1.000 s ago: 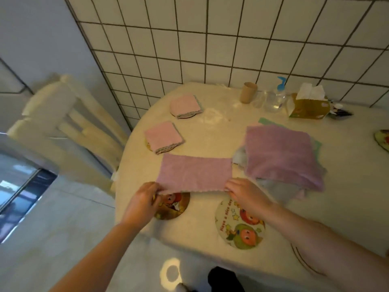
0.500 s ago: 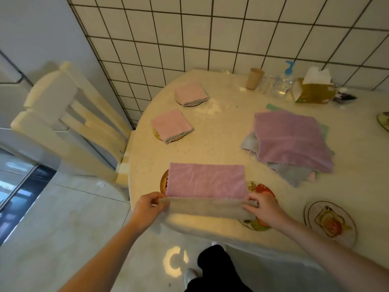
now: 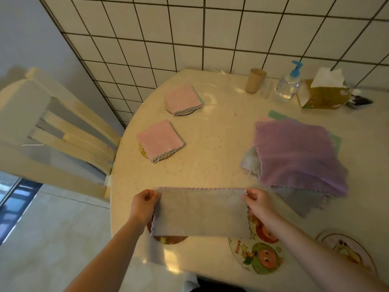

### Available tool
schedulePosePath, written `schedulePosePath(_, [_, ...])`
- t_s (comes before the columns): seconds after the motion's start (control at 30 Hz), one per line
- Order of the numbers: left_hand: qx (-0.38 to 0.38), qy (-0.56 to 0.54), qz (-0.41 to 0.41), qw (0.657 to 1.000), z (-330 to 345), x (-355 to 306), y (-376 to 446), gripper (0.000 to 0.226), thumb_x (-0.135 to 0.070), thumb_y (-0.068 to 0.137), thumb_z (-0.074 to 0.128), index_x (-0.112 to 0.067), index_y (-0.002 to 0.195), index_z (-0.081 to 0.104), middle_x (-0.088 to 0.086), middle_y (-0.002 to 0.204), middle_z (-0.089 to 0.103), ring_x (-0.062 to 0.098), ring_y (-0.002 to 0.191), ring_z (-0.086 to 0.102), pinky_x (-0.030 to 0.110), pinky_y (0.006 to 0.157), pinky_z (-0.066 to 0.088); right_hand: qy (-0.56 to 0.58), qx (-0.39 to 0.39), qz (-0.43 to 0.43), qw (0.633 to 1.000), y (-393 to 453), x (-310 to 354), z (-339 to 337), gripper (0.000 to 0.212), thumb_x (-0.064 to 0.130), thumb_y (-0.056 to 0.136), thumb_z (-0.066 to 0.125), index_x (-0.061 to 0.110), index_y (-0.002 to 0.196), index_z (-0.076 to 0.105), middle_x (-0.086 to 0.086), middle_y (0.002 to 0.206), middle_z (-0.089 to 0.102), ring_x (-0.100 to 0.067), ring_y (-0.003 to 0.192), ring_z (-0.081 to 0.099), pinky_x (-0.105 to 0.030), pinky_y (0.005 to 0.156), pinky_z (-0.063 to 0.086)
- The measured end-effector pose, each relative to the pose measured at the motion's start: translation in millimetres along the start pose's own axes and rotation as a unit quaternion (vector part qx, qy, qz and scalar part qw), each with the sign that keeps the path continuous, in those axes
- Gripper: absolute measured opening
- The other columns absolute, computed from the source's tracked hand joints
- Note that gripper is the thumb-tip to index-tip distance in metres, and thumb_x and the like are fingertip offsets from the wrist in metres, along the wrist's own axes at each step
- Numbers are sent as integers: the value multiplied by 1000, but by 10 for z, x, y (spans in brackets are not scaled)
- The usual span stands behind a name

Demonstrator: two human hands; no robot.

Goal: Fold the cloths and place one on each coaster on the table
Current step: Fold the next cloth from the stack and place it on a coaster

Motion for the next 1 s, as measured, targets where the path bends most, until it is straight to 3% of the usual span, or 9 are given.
schedulePosePath(0.07, [6, 19, -2, 1000, 46, -5, 79, 19, -23, 92, 60, -6, 85, 67, 9, 78, 62, 22, 74, 53, 34, 69, 45, -35, -7, -2, 999, 105, 6, 5, 11, 15, 90, 60, 23, 84, 60, 3, 86, 67, -12, 77, 64, -35, 72, 56])
schedulePosePath(0.17, [-2, 66, -1, 998, 65, -20, 141, 18, -27, 92, 60, -13, 83, 66, 7, 81, 65, 21, 78, 57, 32, 70, 46, -70, -13, -7, 997, 174, 36, 12, 6, 15, 89, 62, 19, 92, 58, 6, 83, 62, -6, 71, 58, -18, 60, 46])
schedulePosePath(0.5, [4, 113, 7, 994, 91, -93, 230, 18, -34, 92, 58, -16, 88, 62, 3, 86, 64, 21, 85, 60, 33, 77, 47, -96, -15, 4, 995, 270, -15, 22, 10, 20, 86, 65, 11, 91, 67, 3, 77, 67, -11, 71, 63, -20, 57, 45])
schedulePosePath(0.6, [-42, 148, 27, 988, 53, -145, 141, 21, -36, 92, 58, -17, 99, 56, 0, 94, 62, 19, 87, 59, 33, 77, 48, -96, -62, -28, 993, 186, 106, -50, 12, 16, 87, 64, 11, 97, 61, 5, 86, 61, -8, 79, 59, -18, 64, 47])
schedulePosePath(0.7, [-124, 293, 230, 920, 87, -308, -150, 30, -40, 94, 48, -17, 112, 54, -2, 104, 56, 18, 95, 52, 34, 81, 48, -181, -93, -164, 965, -138, 282, -98, 21, 14, 88, 61, 17, 108, 53, 8, 101, 52, -1, 88, 52, -10, 70, 43])
schedulePosePath(0.8, [-12, 336, 445, 830, 517, -255, -609, 30, -34, 89, 48, -17, 108, 61, -1, 105, 59, 19, 100, 51, 36, 84, 48, -328, 20, -302, 895, -639, 176, 211, 29, 14, 90, 56, 22, 118, 53, 12, 121, 44, 2, 104, 47, -5, 80, 41])
schedulePosePath(0.9, [127, 408, 507, 748, 933, 80, -892, 39, -35, 90, 50, -25, 127, 56, -6, 133, 54, 19, 132, 43, 40, 107, 41, -401, 88, -403, 818, -979, -75, 522, 36, 11, 84, 53, 20, 119, 54, 7, 122, 47, -9, 116, 45, -19, 91, 47])
schedulePosePath(0.93, [137, 446, 508, 724, 979, 198, -928, 42, -38, 90, 48, -27, 131, 53, -7, 141, 48, 20, 137, 38, 41, 110, 37, -415, 91, -415, 804, -1026, -147, 570, 39, 10, 80, 57, 18, 119, 54, 5, 123, 48, -12, 117, 43, -24, 91, 49])
schedulePosePath(1.0, [137, 504, 468, 713, 952, 335, -916, 49, -42, 90, 42, -30, 137, 47, -6, 149, 40, 22, 140, 33, 46, 109, 37, -441, 85, -408, 795, -1019, -250, 579, 54, 9, 69, 72, 15, 121, 55, 2, 126, 51, -16, 121, 41, -28, 91, 50])
Point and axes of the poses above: each hand's wrist, its own y-axis towards the middle knuckle, its own z-axis out of the palm, x = y × z, the point moved 6 cm from there along y, towards the middle knuckle
